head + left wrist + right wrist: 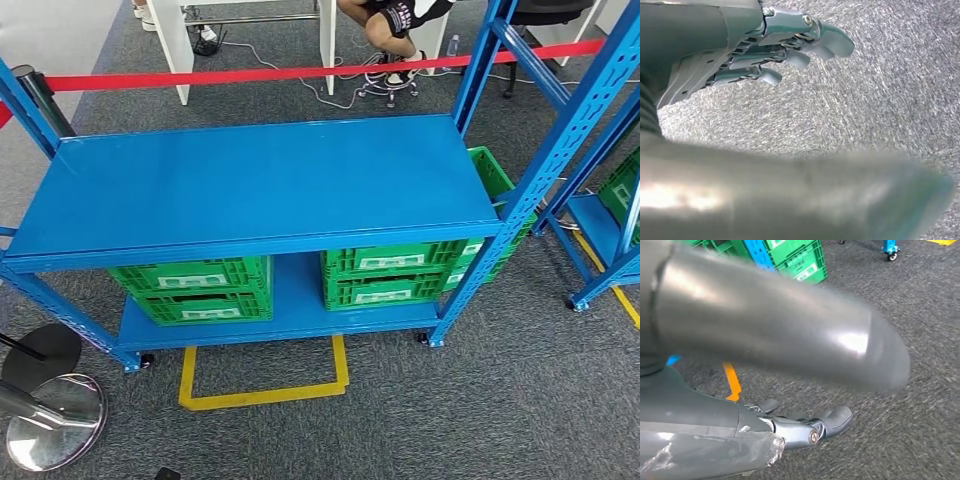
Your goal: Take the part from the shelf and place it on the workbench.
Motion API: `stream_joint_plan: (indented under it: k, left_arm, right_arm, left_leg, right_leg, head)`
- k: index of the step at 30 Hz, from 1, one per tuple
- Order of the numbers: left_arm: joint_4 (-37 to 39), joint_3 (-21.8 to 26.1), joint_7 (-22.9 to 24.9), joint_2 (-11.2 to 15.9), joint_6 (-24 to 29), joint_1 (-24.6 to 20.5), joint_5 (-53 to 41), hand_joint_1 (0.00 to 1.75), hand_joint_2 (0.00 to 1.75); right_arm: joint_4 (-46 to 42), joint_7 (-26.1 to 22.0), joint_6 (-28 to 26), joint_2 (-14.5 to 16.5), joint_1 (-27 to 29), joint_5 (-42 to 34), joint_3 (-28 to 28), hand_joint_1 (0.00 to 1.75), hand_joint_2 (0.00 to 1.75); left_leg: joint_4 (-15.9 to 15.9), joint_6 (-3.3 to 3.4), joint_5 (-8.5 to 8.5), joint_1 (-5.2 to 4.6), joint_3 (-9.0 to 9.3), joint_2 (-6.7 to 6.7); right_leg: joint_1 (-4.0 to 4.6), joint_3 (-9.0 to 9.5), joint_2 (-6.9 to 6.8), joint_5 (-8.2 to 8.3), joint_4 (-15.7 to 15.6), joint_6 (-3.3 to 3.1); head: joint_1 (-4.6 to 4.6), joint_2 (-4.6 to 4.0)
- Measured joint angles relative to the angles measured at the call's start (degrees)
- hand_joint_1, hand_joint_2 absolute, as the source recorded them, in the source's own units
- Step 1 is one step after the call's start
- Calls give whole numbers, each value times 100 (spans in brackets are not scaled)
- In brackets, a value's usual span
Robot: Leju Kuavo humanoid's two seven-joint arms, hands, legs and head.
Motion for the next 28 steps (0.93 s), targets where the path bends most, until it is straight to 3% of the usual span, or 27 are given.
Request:
stream_joint_plan:
  k: [1,4,5,25,27,28]
  left_arm:
    - [0,-1,16,2,-68,0,-16,0,131]
    - [0,15,5,-2,-249,0,39,0,0]
    - [0,31,7,-8,-266,-1,85,0,0]
    - [0,229,188,-41,-206,-7,182,0,0]
    - [0,234,188,-41,-188,-8,180,0,87]
    - [0,236,188,-41,-184,-8,180,0,116]
  right_arm:
    - [1,-17,-56,-3,1,0,1,0,175]
    - [1,-158,-145,-14,3,-1,1,0,44]
    - [1,-198,-136,-16,3,-1,-2,0,0]
    - [1,-294,-117,-60,-6,-1,-21,0,0]
    - [1,-291,-138,-60,-6,-1,-21,0,87]
    - [1,-291,-144,-60,-6,0,-21,0,116]
  left_leg:
    - [1,2,0,0,0,0]
    - [5,3,0,0,1,0]
    - [5,3,0,0,1,0]
    - [5,3,1,10,5,0]
    - [5,3,1,10,5,0]
    - [5,3,1,10,5,0]
  right_leg:
    - [0,1,0,1,-1,2]
    - [-1,1,0,3,-1,4]
    - [0,1,0,3,-1,5]
    - [9,4,1,2,0,5]
    - [8,4,1,2,0,5]
    - [8,4,1,2,0,5]
  head:
    - [0,0]
    - [-1,0]
    - [-1,0]
    - [-1,0]
    - [-1,0]
    - [-1,0]
